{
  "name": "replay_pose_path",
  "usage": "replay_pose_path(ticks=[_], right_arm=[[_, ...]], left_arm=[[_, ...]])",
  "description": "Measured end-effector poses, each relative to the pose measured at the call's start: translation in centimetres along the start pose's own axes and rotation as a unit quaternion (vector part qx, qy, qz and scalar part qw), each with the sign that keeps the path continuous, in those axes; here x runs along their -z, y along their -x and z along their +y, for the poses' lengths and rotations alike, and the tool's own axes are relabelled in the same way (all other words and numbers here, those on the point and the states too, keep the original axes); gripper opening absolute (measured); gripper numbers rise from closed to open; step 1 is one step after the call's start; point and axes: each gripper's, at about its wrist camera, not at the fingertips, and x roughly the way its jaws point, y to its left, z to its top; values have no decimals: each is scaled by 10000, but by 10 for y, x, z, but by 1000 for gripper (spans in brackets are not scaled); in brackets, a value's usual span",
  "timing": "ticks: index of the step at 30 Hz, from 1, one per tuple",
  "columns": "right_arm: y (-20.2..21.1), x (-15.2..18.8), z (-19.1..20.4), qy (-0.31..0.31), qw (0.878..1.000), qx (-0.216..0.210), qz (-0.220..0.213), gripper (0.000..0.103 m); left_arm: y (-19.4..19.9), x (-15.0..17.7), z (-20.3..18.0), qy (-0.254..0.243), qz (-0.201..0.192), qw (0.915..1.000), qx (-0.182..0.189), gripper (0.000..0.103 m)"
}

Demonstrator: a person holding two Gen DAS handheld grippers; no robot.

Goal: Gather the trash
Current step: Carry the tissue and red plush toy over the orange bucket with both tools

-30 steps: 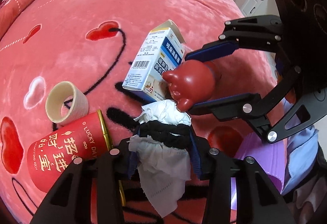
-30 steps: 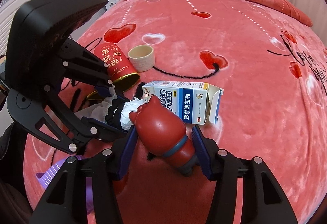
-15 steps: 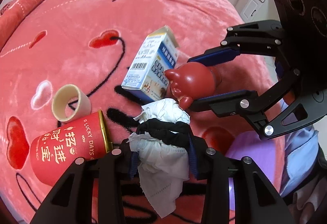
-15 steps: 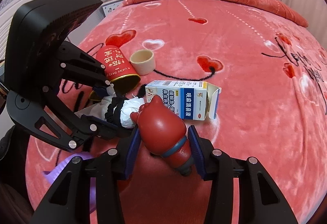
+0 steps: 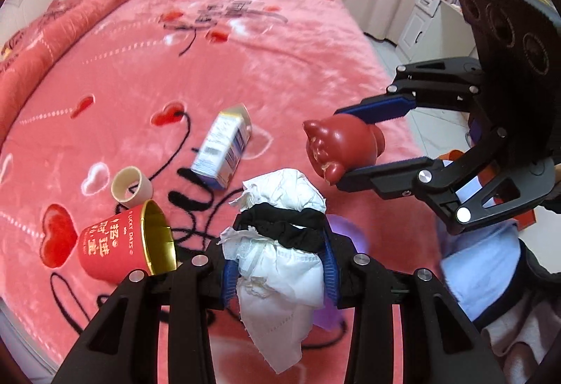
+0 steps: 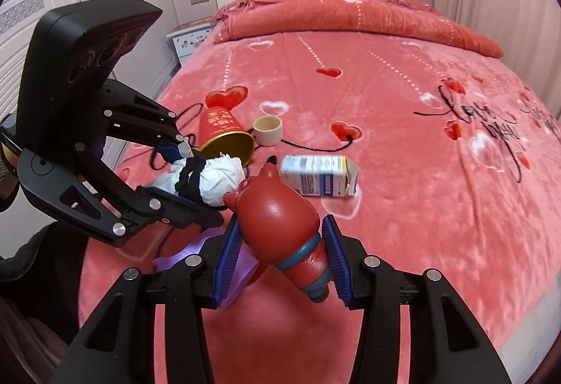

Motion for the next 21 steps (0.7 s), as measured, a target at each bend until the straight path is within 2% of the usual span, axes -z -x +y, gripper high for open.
replay_pose_path(ticks=[9,14,21], right_arm=[[69,27,30,-163,9988,147,-427,47],[103,51,39,-340,9971,241,-643,47],[156,95,31,-844,9897,541,-1018,47]], left_arm=[[45,14,-45,-216,-340,9991,-111,41],[55,18,-73,-346,-461,9983,-89,41],[50,1,-130,-780,-621,9948,215,41]])
